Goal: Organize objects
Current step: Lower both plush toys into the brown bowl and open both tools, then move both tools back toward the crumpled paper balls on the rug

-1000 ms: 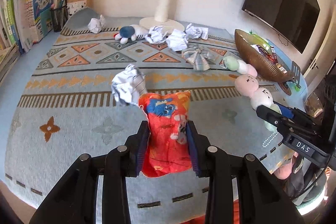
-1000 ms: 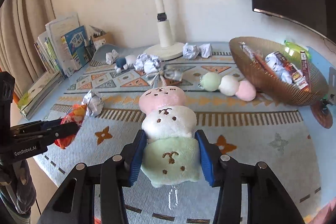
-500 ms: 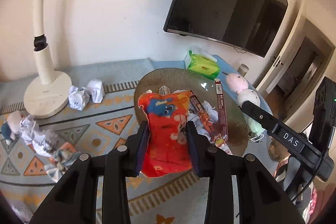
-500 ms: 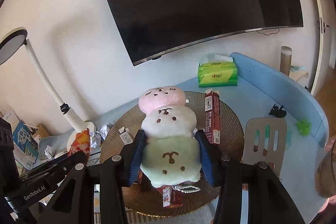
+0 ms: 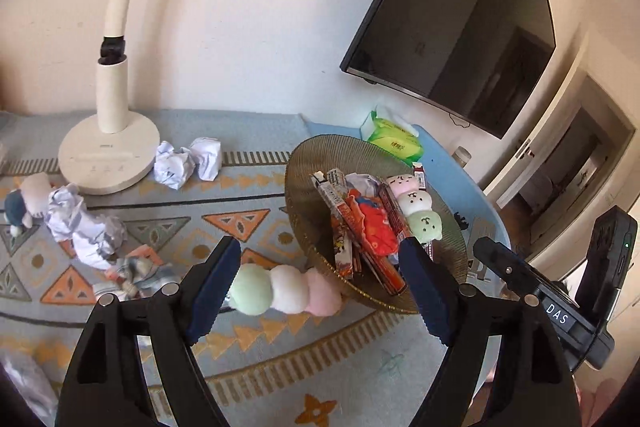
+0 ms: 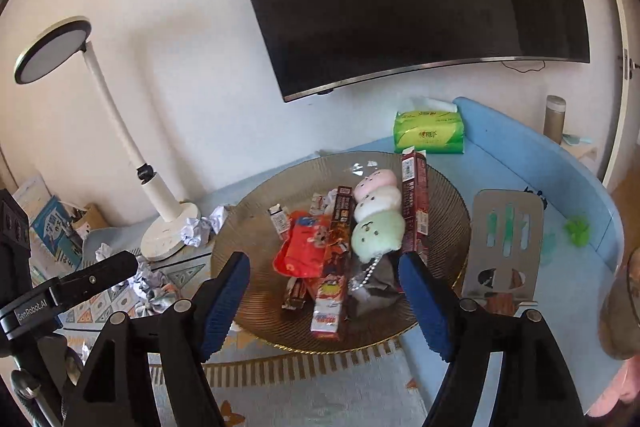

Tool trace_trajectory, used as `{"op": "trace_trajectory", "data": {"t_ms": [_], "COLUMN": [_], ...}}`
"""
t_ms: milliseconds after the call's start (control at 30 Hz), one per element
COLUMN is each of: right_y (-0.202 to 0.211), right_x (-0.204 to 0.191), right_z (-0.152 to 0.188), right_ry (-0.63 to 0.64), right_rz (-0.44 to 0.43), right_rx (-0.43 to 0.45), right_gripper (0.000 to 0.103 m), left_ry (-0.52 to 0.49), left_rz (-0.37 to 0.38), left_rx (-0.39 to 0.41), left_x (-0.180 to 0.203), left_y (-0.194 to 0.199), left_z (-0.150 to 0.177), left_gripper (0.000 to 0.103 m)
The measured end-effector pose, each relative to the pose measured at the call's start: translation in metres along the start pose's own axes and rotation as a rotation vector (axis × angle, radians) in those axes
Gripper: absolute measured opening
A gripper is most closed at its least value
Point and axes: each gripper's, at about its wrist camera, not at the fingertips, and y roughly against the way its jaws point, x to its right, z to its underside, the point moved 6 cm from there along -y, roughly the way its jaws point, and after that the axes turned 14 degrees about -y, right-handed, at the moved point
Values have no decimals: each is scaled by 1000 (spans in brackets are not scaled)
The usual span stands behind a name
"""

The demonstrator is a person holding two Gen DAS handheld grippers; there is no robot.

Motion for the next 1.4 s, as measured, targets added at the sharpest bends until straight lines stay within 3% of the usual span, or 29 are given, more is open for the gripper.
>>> {"op": "trace_trajectory", "data": {"t_ms": [200, 267, 333, 500, 633, 733, 800, 1033, 1400], "right_y": [7, -4, -17, -58, -76, -89, -97, -97, -101], "right_x": [-76, -96, -112, -130, -126, -113, -104, -107, -111], "right_z": [70, 99, 127, 178, 187, 186, 184, 185, 190], "right_ry": [203, 269, 313, 404, 409, 336, 288, 318, 348], "right_rz": [-114, -122, -131, -89, -55, -37, -4, 28, 30], "right_rx": [-65, -114, -160, -218, -285, -355, -393, -385, -411], "right_gripper": [88, 88, 88, 88, 88, 88, 88, 92, 103], "left_ry": [24, 49, 92, 140, 190, 237, 202, 110, 152], "left_rz": [-182, -297, -382, -652, -685, -638, -629, -711, -713], "left_rx": [88, 100, 107, 16, -45, -71, -59, -166, -205], "left_x": [-48, -76, -106, -187, -229, -239, -233, -221, -229], "left_y": [104, 137, 162, 182, 171, 162, 162, 143, 140], "left_z": [46, 65, 85, 137, 171, 182, 180, 179, 184], "left_gripper": [83, 89, 103, 102, 101, 101, 102, 102, 102]}}
